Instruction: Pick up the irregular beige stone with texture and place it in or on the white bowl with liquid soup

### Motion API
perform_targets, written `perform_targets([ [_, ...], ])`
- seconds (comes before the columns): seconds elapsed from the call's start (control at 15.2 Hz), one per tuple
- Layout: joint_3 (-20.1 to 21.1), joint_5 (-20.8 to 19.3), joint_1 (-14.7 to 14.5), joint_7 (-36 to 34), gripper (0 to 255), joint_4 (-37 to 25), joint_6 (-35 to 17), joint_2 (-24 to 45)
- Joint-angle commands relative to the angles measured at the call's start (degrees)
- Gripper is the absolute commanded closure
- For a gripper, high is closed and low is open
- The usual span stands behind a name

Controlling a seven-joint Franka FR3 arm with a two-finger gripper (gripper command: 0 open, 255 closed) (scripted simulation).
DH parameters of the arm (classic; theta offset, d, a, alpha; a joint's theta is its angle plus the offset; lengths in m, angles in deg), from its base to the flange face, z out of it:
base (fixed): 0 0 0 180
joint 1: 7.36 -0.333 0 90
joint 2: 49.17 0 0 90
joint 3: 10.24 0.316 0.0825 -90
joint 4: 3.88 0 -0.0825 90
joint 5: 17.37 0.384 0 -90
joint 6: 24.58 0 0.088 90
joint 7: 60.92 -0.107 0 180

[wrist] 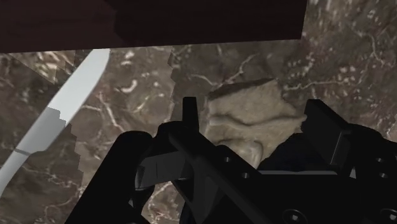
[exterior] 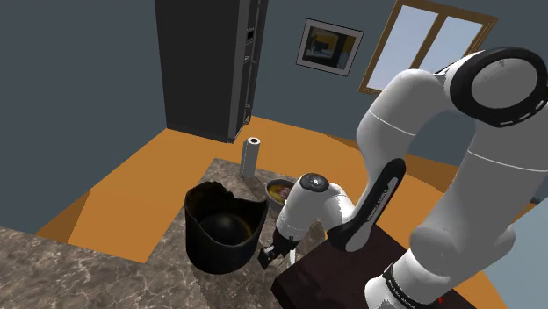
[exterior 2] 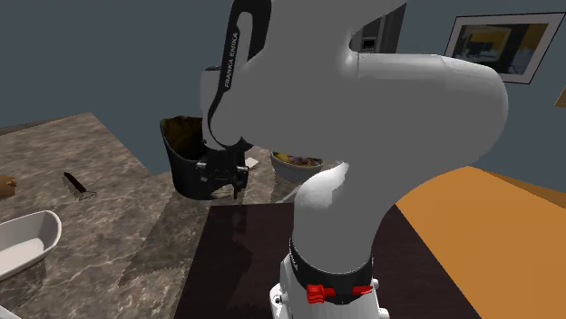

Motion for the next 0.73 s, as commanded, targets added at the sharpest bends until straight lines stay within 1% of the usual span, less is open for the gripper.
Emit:
perform_targets([
  [0.0, 9.5, 6.2, 8.4, 5.0, 255, 1.4, 1.5, -1.8],
  [0.13, 20.9, 12.1, 18.5, 9.5, 255, 2.5, 3.0, -3.4],
  [0.26, 34.6, 16.8, 31.0, 12.9, 255, 3.3, 4.8, -4.3],
  [0.33, 41.7, 18.0, 37.9, 13.8, 255, 3.5, 5.9, -4.2],
  [0.4, 48.1, 17.7, 44.4, 13.6, 255, 3.6, 7.1, -3.7],
  [0.46, 53.6, 16.7, 50.0, 12.9, 255, 3.6, 8.5, -2.8],
  [0.53, 57.8, 15.2, 54.5, 11.8, 255, 3.6, 10.0, -1.6],
  [0.59, 61.1, 13.4, 58.1, 10.5, 255, 3.5, 11.7, -0.2],
  [0.66, 63.8, 12.0, 61.1, 9.5, 255, 3.4, 13.3, 1.2],
])
